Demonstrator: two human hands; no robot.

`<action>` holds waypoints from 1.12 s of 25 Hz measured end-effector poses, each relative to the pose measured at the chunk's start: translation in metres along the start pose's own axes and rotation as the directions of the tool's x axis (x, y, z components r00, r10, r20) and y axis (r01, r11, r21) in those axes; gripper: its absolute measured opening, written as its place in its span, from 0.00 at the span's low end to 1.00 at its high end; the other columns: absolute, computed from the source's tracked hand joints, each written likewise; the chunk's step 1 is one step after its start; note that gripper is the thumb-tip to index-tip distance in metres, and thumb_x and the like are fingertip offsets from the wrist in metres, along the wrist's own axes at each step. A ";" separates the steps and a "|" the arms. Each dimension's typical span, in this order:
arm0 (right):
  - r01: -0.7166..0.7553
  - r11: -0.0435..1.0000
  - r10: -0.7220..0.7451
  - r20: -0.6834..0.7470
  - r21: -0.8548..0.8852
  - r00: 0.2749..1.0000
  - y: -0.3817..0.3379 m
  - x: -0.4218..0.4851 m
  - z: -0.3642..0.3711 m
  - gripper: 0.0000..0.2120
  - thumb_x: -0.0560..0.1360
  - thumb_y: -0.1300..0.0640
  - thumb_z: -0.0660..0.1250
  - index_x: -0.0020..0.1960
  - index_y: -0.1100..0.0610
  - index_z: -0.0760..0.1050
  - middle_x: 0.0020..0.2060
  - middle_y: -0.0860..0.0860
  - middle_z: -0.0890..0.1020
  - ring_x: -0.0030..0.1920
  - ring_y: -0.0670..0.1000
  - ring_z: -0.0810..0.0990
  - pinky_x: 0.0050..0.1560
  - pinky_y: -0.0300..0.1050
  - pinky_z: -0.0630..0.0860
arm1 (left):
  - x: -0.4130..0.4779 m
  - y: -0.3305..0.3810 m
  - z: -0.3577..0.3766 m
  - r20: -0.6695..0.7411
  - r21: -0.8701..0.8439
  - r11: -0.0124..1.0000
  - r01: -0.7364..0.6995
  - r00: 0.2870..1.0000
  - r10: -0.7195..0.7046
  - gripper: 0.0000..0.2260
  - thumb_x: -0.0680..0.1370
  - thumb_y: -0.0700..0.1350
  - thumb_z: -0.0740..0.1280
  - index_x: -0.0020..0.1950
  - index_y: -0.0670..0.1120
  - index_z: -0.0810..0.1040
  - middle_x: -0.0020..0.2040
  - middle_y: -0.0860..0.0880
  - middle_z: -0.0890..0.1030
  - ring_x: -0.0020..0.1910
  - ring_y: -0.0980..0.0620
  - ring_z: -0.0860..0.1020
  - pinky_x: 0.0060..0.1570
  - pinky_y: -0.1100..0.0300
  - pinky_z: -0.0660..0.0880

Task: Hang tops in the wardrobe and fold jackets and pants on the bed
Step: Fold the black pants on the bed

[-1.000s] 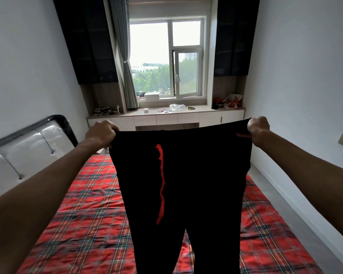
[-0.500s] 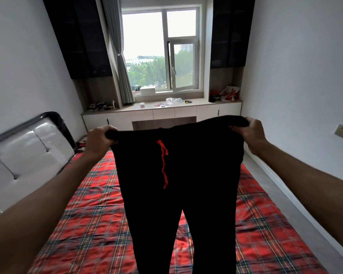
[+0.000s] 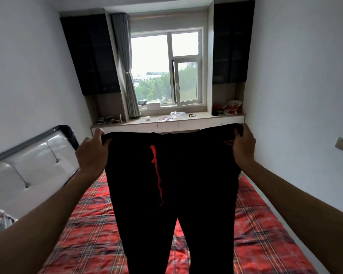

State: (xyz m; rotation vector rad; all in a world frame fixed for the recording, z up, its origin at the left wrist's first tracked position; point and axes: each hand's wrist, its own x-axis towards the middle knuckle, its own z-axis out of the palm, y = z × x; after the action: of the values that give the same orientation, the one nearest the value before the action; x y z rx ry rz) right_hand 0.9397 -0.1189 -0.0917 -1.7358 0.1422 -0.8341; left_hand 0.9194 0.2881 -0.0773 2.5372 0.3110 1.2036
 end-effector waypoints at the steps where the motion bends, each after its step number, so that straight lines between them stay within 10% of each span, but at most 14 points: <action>1: 0.028 1.000 -0.029 -0.039 -0.005 0.999 -0.009 -0.012 -0.007 0.10 0.83 0.59 0.57 0.59 0.60 0.74 0.53 0.55 0.81 0.51 0.55 0.81 0.52 0.48 0.78 | -0.006 0.002 -0.016 -0.049 -0.010 0.999 -0.051 0.998 0.050 0.11 0.80 0.52 0.65 0.55 0.45 0.73 0.44 0.33 0.78 0.45 0.32 0.78 0.45 0.45 0.73; 5: 0.119 0.991 -0.108 -0.161 0.061 0.981 -0.049 -0.074 -0.029 0.11 0.82 0.59 0.57 0.60 0.60 0.74 0.55 0.56 0.80 0.57 0.55 0.77 0.63 0.54 0.72 | -0.030 -0.013 -0.075 -0.128 -0.285 0.946 -0.152 0.985 0.120 0.08 0.80 0.43 0.65 0.53 0.39 0.70 0.41 0.34 0.79 0.40 0.33 0.79 0.39 0.45 0.73; 9: 0.382 0.917 -0.345 -0.252 0.113 0.904 -0.113 -0.178 -0.044 0.10 0.81 0.62 0.57 0.59 0.63 0.72 0.57 0.58 0.75 0.58 0.50 0.74 0.63 0.36 0.68 | -0.069 -0.041 -0.164 -0.250 -0.523 0.844 -0.121 0.968 -0.016 0.10 0.80 0.44 0.64 0.55 0.38 0.70 0.41 0.40 0.76 0.39 0.43 0.76 0.41 0.53 0.70; 19: 0.806 0.592 -0.788 -0.217 -0.011 0.576 -0.249 -0.307 -0.087 0.12 0.74 0.72 0.60 0.52 0.58 0.69 0.55 0.62 0.73 0.60 0.35 0.65 0.64 0.36 0.66 | -0.106 -0.041 -0.355 -0.369 -0.597 0.768 -0.231 0.929 -0.008 0.08 0.79 0.45 0.64 0.55 0.43 0.71 0.43 0.49 0.74 0.39 0.60 0.71 0.39 0.80 0.63; 28: 0.679 0.733 -0.663 -0.271 -0.044 0.698 -0.259 -0.326 -0.100 0.11 0.78 0.62 0.57 0.52 0.68 0.73 0.52 0.63 0.74 0.53 0.46 0.70 0.59 0.31 0.66 | -0.106 -0.073 -0.353 -0.151 -0.455 0.887 -0.080 0.988 0.011 0.15 0.78 0.50 0.64 0.56 0.39 0.79 0.54 0.40 0.82 0.55 0.41 0.78 0.53 0.55 0.70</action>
State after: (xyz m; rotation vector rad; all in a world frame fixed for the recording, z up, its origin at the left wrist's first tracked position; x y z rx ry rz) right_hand 0.5574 0.0514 -0.0016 -1.6077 -0.3698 -1.6033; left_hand 0.5735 0.3880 0.0304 2.0617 -0.0097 1.3007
